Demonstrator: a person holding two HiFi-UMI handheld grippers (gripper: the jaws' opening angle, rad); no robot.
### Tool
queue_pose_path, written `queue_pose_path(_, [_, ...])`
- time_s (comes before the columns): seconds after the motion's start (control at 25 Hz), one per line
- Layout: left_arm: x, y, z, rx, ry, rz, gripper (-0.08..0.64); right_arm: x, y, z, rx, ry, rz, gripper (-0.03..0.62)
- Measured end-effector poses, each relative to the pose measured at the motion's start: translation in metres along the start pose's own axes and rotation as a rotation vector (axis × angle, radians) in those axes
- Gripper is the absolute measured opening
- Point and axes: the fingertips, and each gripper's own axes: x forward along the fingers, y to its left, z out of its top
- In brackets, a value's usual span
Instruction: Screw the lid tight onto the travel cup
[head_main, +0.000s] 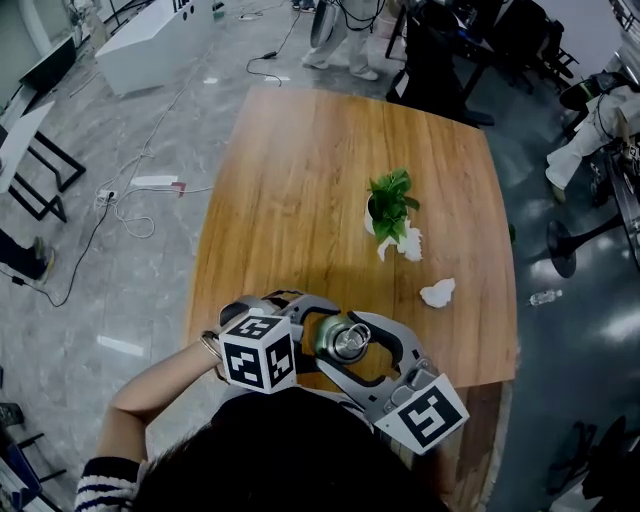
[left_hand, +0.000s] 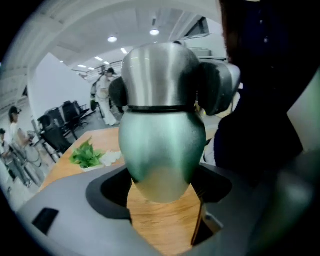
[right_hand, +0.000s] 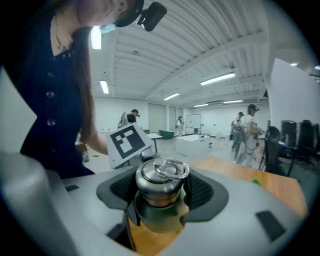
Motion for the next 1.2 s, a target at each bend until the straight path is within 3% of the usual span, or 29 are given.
queue_pose_path(0.08, [-0.001, -0.007, 0.001, 0.047, 0.005, -0.05, 0.379, -0.003, 0.006, -0.002, -0.047, 0.03, 0.072, 0.265])
queue_pose_path(0.12, [-0.001, -0.005, 0.001, 0.045, 0.008, -0.041, 0.379, -0.002, 0.005, -0.003, -0.066, 0.037, 0.062, 0.265])
queue_pose_path(0.28, [0.001, 0.019, 0.003, -0.068, -0.005, 0.114, 0.379, 0.004, -0.02, 0.001, -0.044, -0.003, -0.157, 0.265])
queue_pose_path(0.36, [0.002, 0.025, 0.005, -0.119, -0.026, 0.165, 0.379, 0.005, -0.027, 0.005, -0.026, -0.032, -0.225, 0.265])
queue_pose_path(0.44, [0.002, 0.021, 0.006, -0.121, -0.042, 0.143, 0.379, 0.004, -0.024, 0.007, -0.016, -0.042, -0.201, 0.265])
queue_pose_path(0.64, [-0.003, -0.01, 0.004, 0.007, -0.034, -0.069, 0.379, -0.005, 0.003, 0.009, -0.045, 0.005, 0.057, 0.265])
queue_pose_path(0.72, [-0.002, -0.008, 0.001, 0.01, -0.014, -0.056, 0.379, -0.005, 0.0, 0.007, -0.064, 0.022, 0.049, 0.265])
queue_pose_path(0.96, [0.007, 0.007, 0.006, -0.108, -0.039, 0.084, 0.379, 0.003, -0.021, 0.018, -0.032, -0.07, -0.162, 0.265])
queue_pose_path(1.04, [0.007, 0.004, 0.009, -0.112, -0.074, 0.083, 0.379, 0.003, -0.016, 0.02, -0.051, -0.067, -0.152, 0.265])
queue_pose_path(1.2, [-0.002, -0.009, 0.021, -0.109, -0.208, -0.008, 0.379, -0.003, -0.001, 0.017, -0.088, -0.027, -0.009, 0.265])
